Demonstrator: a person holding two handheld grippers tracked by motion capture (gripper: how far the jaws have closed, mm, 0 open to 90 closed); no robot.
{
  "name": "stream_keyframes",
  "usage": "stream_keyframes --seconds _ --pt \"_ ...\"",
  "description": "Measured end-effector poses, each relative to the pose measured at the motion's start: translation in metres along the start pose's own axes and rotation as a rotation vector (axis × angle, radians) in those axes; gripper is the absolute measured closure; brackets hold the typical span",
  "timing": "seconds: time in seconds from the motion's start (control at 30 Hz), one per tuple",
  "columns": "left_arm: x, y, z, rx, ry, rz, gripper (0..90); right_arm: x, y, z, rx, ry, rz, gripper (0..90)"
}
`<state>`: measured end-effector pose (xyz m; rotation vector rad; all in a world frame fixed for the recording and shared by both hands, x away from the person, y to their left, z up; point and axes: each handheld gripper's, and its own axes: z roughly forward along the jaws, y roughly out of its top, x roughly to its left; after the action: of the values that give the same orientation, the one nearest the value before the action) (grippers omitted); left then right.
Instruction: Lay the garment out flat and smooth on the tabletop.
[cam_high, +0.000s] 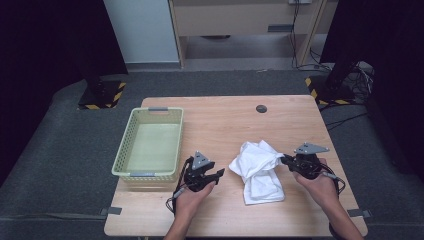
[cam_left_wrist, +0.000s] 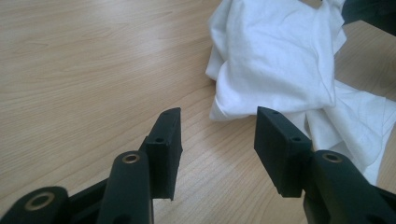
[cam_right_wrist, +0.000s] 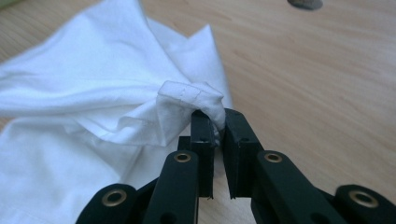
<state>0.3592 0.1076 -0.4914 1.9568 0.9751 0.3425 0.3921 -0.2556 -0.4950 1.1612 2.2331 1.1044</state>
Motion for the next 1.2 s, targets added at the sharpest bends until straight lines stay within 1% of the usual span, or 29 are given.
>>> stream_keyframes --seconds 0.13,0.3,0.43,0.5,0.63,0.73,0.8,0.83,0.93,1.07,1.2 --pt "0.000 -0.001 0.001 0.008 -0.002 -0.001 51.4 -0.003 -0.010 0.010 0.037 -0.002 0.005 83.5" --pt "0.000 -0.001 0.002 0.009 -0.002 -0.002 51.4 -0.004 -0.019 0.019 0.076 -0.006 0.007 83.6" --pt "0.001 -0.002 0.002 0.012 0.000 -0.006 51.3 -0.003 -0.022 0.025 0.106 -0.016 -0.020 83.6" --pt "0.000 -0.002 0.002 0.013 0.000 -0.005 51.4 -0.003 -0.024 0.026 0.107 -0.021 -0.026 83.6" --pt "0.000 -0.002 0.002 0.011 -0.001 -0.003 51.3 -0.003 -0.025 0.025 0.103 -0.021 -0.018 83.6" --pt "0.000 -0.002 0.002 0.012 -0.001 -0.003 51.2 -0.003 -0.025 0.024 0.101 -0.019 -0.025 82.5" --pt "0.000 -0.002 0.002 0.013 -0.001 -0.004 51.1 -0.003 -0.025 0.022 0.086 -0.020 -0.032 79.2" --pt "0.001 -0.002 0.002 0.013 -0.002 -0.004 51.1 -0.003 -0.025 0.020 0.078 -0.023 -0.027 76.8" --pt "0.001 -0.002 0.002 0.014 -0.002 -0.005 50.9 -0.003 -0.025 0.012 0.057 -0.035 -0.024 63.4" --pt "0.000 -0.002 0.002 0.016 -0.002 -0.005 50.8 -0.004 -0.026 -0.002 0.047 -0.043 -0.026 50.3" --pt "-0.001 -0.002 0.003 0.018 -0.002 -0.006 50.5 -0.001 -0.024 -0.018 0.033 -0.040 -0.041 45.4"
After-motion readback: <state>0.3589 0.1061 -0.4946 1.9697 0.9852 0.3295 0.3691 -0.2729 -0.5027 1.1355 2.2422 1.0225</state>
